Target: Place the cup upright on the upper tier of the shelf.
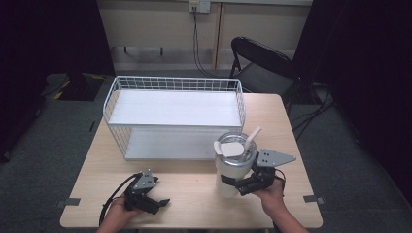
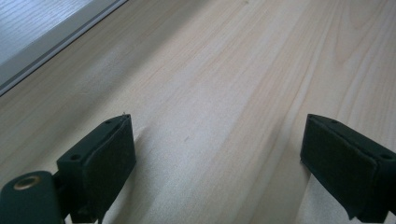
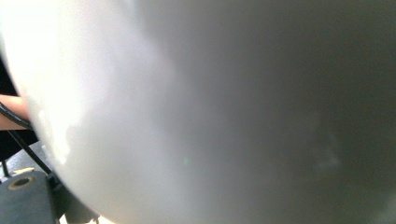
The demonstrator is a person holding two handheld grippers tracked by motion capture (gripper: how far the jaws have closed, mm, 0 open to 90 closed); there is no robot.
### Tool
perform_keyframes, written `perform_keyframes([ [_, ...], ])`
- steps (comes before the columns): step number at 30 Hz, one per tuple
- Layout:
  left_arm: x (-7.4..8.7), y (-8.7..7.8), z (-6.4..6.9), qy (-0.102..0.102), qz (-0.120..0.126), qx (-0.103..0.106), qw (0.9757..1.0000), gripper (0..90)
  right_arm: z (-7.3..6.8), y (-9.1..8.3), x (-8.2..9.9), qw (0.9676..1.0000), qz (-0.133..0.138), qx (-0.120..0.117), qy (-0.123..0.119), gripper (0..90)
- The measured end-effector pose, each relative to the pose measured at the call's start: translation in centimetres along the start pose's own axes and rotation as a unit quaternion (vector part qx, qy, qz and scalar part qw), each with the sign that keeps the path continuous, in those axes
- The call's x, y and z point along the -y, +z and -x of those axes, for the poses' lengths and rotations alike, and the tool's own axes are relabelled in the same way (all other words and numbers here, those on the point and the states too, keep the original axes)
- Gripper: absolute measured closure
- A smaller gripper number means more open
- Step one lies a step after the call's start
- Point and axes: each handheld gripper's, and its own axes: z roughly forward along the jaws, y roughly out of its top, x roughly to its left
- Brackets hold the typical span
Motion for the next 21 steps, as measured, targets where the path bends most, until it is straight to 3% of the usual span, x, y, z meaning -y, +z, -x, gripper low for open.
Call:
perform_keyframes([
  [21, 0.0, 0.0, 0.0, 0.0, 0.0, 0.0, 1.0, 9.5, 0.5, 1.4, -5.3, 0.9999, -0.001, -0.011, -0.003, 7.5],
])
